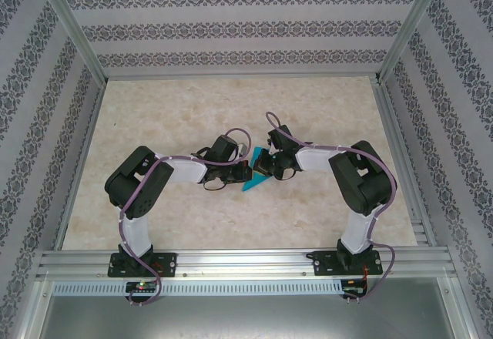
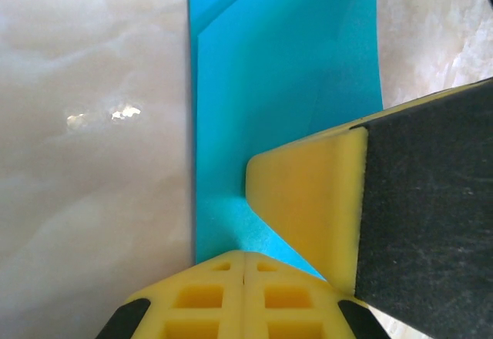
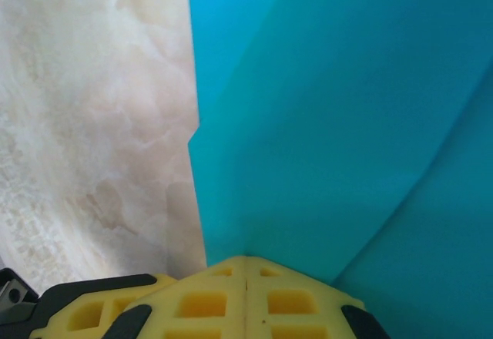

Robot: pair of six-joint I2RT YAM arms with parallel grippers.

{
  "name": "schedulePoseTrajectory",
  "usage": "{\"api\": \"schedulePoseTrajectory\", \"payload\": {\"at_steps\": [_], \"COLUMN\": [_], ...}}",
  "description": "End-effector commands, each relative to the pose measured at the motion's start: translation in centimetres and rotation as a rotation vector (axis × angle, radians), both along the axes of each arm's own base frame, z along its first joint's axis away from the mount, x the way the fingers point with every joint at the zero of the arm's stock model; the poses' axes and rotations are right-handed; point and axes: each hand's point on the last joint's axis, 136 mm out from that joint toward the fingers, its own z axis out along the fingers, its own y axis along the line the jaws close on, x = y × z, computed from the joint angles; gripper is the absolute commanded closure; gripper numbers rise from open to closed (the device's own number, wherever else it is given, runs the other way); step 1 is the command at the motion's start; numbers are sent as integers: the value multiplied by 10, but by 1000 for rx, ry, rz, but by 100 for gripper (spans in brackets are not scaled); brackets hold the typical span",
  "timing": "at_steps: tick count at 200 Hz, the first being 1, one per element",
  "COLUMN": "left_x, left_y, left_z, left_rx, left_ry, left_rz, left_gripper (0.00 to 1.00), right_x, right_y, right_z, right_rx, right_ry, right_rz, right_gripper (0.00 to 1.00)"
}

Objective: Fold a paper plane with a square sheet of paper (pick it up from the middle)
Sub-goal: Fourth fold the wing at the center of the table.

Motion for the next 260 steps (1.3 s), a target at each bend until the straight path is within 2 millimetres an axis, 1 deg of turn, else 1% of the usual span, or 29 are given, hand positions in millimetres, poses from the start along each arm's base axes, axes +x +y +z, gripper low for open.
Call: {"api": "schedulePoseTrajectory", "payload": {"at_steps": [1,20,34,58,83,100,112,124,136,146,157,168,187,206,217,228,247,260], "left_x": [-38,-39,-41,-43,-45,-45,-45,-44,-44,-43,-43,-42,-41,-42,-43,-43,-45,-46], "left_y": [45,47,48,50,49,49,48,48,47,47,46,46,46,47,47,47,48,48], "left_z": [-62,-63,-64,-66,-66,-65,-65,-64,-65,-64,-64,-63,-63,-63,-64,-64,-65,-65], "left_rx": [212,216,222,229,227,227,225,224,226,226,227,228,229,235,239,239,240,240], "left_ry": [197,202,208,214,215,213,211,210,210,208,207,206,205,208,211,211,215,219], "left_rz": [48,50,48,40,31,25,21,18,12,10,7,7,7,3,3,2,3,2], "left_gripper": [100,100,100,100,100,100,100,100,100,100,100,100,100,100,100,100,100,100], "right_x": [-21,-16,-7,15,36,44,47,47,44,40,34,31,30,31,34,37,50,61], "right_y": [-23,-41,-53,-68,-72,-67,-59,-47,-34,-23,-11,-5,-1,-3,-8,-17,-46,-65], "right_z": [-30,-39,-39,-30,-17,0,14,29,39,42,40,34,25,14,9,3,-9,-12], "right_rx": [-106,-160,-204,-236,-198,-146,-95,-33,27,63,79,73,71,62,42,20,-40,-59], "right_ry": [103,86,50,-44,-122,-183,-233,-280,-311,-320,-313,-298,-271,-247,-235,-222,-205,-201], "right_rz": [-45,-67,-71,-69,-71,-58,-38,-4,35,73,112,128,126,119,109,89,21,-34], "right_gripper": [100,100,100,100,100,100,100,100,100,100,100,100,100,100,100,100,100,100]}}
